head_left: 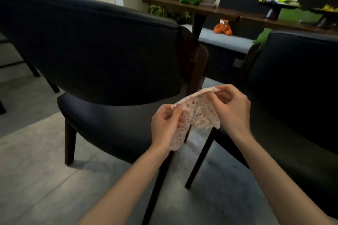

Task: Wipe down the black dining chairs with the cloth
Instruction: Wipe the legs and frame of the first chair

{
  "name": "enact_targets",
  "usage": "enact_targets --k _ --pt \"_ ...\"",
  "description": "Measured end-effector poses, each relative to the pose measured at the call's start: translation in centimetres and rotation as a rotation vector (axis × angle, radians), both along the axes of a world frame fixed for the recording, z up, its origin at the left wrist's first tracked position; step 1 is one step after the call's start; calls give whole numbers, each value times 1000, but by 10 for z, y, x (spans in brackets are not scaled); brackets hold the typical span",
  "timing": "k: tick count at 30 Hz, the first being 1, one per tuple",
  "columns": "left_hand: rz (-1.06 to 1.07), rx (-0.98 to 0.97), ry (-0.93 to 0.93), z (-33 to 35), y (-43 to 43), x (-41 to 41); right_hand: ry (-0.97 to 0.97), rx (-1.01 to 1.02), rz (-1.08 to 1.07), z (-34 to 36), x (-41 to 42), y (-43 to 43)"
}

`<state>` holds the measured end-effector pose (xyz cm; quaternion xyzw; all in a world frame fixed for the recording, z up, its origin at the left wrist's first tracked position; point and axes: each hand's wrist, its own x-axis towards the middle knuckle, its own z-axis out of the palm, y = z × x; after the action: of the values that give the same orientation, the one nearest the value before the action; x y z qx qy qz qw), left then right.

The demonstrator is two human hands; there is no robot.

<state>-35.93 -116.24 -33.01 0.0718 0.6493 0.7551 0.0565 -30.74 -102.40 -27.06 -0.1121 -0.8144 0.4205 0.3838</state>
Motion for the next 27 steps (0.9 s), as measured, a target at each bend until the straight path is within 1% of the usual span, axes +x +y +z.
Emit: enact_targets --k 2,4,7,10,12,16,21,22,25,27 --pt "-28 83 -73 5 4 -1 132 63 -11 11 -3 -6" --pt "-33 147 -150 12 7 -2 209 137 17 22 -9 -10" --pt "-29 236 -237 23 13 -7 203 265 65 33 -30 -10" --pt "-3 249 -249 29 19 -12 186 377 66 35 -54 -11" --pt "12 250 -246 28 23 -15 196 403 84 32 -66 -10" --pt "20 241 -195 21 29 -23 167 305 228 16 -77 -5" --pt "26 142 -139 9 22 -28 129 297 203 -15 -81 -3" --pt "8 112 -146 2 18 -28 106 270 228 -27 -78 -5" --pt "-45 23 -177 -26 3 -24 25 108 343 -66 -65 -16" --pt "-61 -12 -159 -36 -5 -21 11 71 346 -79 -61 -22"
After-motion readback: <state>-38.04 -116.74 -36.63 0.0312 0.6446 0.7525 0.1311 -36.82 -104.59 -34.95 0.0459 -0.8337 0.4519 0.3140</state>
